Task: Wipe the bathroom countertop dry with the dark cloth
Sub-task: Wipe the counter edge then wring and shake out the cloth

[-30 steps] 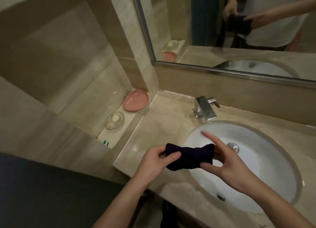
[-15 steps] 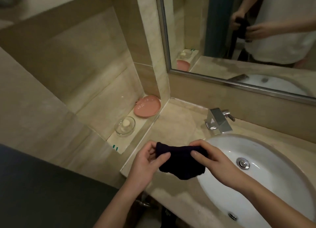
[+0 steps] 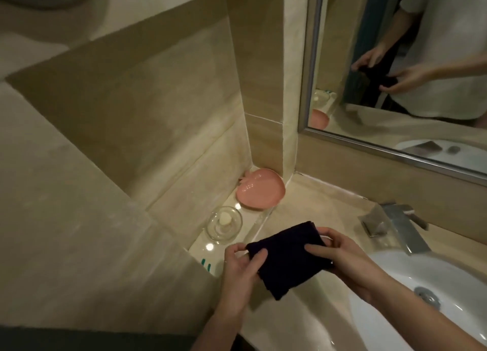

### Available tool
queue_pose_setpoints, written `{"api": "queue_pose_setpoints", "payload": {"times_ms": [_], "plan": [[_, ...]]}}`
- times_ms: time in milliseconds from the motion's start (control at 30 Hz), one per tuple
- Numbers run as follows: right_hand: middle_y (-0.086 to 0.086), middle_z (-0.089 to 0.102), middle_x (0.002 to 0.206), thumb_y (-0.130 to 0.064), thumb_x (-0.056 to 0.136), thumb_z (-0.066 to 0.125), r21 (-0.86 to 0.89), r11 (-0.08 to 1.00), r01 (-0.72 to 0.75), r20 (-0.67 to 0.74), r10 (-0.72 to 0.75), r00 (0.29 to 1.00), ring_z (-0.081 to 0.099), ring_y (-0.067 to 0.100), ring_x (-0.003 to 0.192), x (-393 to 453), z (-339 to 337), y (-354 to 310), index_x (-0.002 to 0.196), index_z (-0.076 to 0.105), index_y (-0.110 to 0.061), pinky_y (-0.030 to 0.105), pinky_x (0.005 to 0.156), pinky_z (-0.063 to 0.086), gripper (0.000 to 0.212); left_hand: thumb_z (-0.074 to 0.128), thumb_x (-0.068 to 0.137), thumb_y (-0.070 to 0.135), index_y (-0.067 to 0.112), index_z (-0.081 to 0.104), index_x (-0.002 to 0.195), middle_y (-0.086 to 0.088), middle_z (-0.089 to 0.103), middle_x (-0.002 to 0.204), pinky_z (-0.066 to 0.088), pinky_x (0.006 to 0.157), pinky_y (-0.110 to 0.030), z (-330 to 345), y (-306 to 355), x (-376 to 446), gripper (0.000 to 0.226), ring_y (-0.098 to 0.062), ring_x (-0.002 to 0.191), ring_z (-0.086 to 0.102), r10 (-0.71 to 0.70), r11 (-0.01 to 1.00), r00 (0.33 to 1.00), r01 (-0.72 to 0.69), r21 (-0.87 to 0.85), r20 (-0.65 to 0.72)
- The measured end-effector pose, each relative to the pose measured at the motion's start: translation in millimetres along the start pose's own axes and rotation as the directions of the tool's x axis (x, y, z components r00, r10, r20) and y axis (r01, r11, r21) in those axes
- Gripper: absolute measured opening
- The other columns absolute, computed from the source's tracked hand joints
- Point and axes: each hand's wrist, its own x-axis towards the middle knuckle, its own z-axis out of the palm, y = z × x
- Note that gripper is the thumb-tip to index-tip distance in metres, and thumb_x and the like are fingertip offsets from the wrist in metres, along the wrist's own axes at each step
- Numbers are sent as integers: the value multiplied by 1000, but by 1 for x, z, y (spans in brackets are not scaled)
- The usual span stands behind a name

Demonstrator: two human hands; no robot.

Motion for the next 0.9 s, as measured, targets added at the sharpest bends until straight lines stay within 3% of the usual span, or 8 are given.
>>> {"api": "queue_pose_setpoints", "payload": {"times_ms": [167,267,367,600,700,767,833,900], "plan": [[10,75,107,-4,89,70,-171,977,129,-34,-136,990,72,24,99,89,5,-35,115,67,-15,34,86,55,28,68,90,-1,3,59,131,-10,74,116,56,94,-29,-6,4,70,42,-21,106,72,-75,995,997,74,-63,-14],[4,73,107,-7,91,70,-355,912,207,14,-216,976,69,20,102,145,8,-56,114,68,-21,29,84,53,27,69,84,-8,-1,56,132,-18,69,115,60,79,-24,-3,9,111,50,-26,98,70,-63,980,995,48,-193,-75],[0,69,112,-6,91,68,-493,826,273,24,-301,953,66,17,105,196,18,-65,118,68,-20,30,89,54,29,65,88,-9,9,65,114,-19,70,114,61,70,-24,4,20,147,32,-31,101,70,2,987,982,-32,-155,-189],[6,66,127,-7,95,59,-816,456,356,194,-364,911,60,25,118,273,41,-64,132,59,-15,34,97,48,38,64,86,-12,14,62,108,-19,70,114,59,90,-42,12,18,217,34,-30,101,72,30,999,943,-41,-25,-330],[11,63,127,-4,93,55,-894,292,338,230,-348,909,59,31,117,290,43,-56,132,56,-12,37,94,47,40,61,85,-12,11,57,122,-13,67,115,58,89,-33,15,14,219,44,-22,101,68,107,988,926,-57,147,-362],[12,58,125,-5,90,56,-945,110,309,263,-309,914,59,33,113,299,42,-50,134,52,-11,39,90,49,44,60,83,-10,23,58,122,0,61,119,55,83,-25,20,9,214,51,-15,101,64,276,895,898,-109,432,-344],[11,54,125,-9,87,61,-946,-70,316,319,-369,873,56,31,111,300,41,-42,135,50,-11,36,89,47,49,62,79,-5,30,61,126,9,51,126,54,89,-27,22,4,211,59,-12,112,56,502,626,842,-197,755,-197],[11,55,124,-12,81,68,-924,-180,338,382,-474,793,56,32,111,294,41,-35,131,55,-9,36,93,45,51,62,81,1,24,61,132,7,48,141,47,105,-35,20,-3,214,56,-15,131,45,605,319,795,-289,903,41]]}}
